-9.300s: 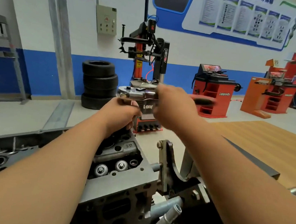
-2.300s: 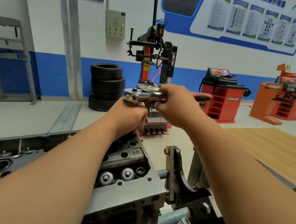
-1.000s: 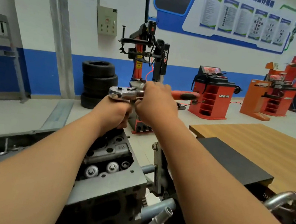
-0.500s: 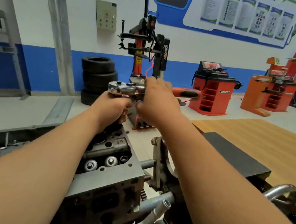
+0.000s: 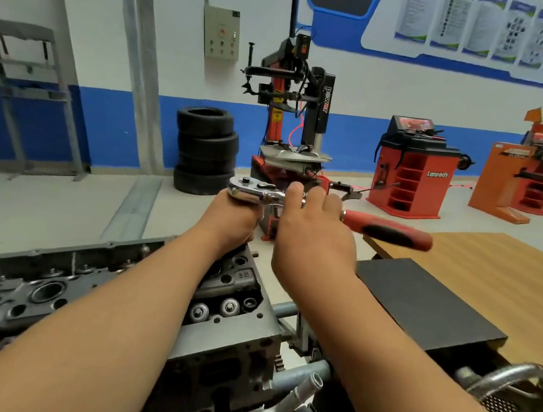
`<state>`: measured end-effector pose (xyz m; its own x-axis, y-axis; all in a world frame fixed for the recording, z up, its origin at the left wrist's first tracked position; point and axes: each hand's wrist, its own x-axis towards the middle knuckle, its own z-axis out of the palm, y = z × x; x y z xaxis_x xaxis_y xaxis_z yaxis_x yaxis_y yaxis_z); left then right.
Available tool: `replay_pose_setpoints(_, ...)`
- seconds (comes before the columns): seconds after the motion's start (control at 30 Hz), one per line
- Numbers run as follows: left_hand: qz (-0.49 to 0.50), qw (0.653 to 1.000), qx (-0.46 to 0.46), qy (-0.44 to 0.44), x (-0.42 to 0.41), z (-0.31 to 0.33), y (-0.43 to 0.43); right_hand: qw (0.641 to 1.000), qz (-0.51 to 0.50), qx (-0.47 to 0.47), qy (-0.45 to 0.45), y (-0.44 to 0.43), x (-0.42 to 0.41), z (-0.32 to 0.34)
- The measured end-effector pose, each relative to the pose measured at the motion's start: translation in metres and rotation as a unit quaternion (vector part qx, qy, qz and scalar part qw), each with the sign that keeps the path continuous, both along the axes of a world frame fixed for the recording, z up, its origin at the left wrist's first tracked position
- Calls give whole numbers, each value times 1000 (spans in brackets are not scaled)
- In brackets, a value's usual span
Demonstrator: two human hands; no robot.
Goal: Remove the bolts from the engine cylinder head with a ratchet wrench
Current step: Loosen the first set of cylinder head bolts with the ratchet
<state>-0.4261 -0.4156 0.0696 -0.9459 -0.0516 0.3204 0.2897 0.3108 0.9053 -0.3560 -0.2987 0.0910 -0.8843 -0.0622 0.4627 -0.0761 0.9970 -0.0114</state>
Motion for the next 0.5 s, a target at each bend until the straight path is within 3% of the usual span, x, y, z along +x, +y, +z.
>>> replay_pose_setpoints(0.07, 15, 999, 17, 34, 9, 2, 5, 999, 46, 19, 2, -10, 38, -7)
replay_pose_setpoints(0.13, 12, 998, 55, 5, 9, 3, 4, 996, 85, 33, -6, -21, 56, -8)
replay_pose_setpoints(0.2, 60, 998, -10, -31, 17, 6, 3, 996, 85, 19, -14, -22, 55, -4)
replay_pose_setpoints(0.37, 30, 997, 63, -45, 13, 1, 1, 996, 71, -50, -20, 11, -17, 10)
replay_pose_setpoints(0.5, -11, 999, 22, -43, 12, 3, -4, 979, 157, -92, -92, 6, -80, 25)
